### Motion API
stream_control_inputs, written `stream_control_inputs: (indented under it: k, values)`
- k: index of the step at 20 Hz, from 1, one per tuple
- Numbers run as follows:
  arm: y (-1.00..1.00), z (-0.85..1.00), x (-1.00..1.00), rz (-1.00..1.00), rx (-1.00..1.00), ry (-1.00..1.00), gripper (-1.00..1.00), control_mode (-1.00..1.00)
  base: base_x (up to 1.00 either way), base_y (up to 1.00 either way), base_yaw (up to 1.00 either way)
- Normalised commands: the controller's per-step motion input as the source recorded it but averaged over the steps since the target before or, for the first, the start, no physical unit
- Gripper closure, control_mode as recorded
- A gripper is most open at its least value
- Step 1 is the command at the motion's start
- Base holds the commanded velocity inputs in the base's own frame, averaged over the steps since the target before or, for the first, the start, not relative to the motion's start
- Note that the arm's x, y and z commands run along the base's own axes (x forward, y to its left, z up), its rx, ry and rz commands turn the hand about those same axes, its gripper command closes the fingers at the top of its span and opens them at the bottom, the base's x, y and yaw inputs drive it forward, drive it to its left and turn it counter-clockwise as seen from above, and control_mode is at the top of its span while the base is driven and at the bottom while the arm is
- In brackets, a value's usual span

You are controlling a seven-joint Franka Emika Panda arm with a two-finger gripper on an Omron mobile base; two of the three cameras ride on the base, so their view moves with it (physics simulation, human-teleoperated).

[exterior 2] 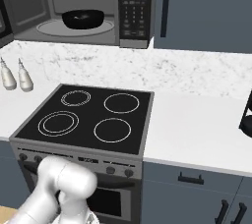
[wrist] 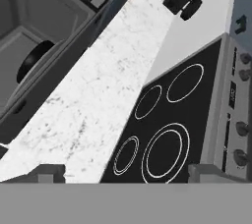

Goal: Pick the garlic from the sink and place it in the bowl. Then pick the bowl and place it in the microwave. Then close the microwave door and press the start button.

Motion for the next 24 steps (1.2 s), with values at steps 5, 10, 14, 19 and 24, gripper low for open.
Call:
stream_control_inputs:
  k: [5,10,14,19,24]
  values:
    - [0.89,0.68,0.27,-0.33,-0.07,-0.12,-1.00,-1.00,0.00,0.00,0.00]
    - [-0.11,0.98,0.08,-0.27,0.02,-0.05,-1.00,-1.00,0.00,0.00,0.00]
    - [-0.89,0.76,0.00,-0.18,0.13,0.00,-1.00,-1.00,0.00,0.00,0.00]
    - [-1.00,0.44,0.00,-0.04,0.16,-0.01,-1.00,-1.00,0.00,0.00,0.00]
    - [-1.00,0.21,-0.02,0.04,0.10,-0.13,-1.00,-1.00,0.00,0.00,0.00]
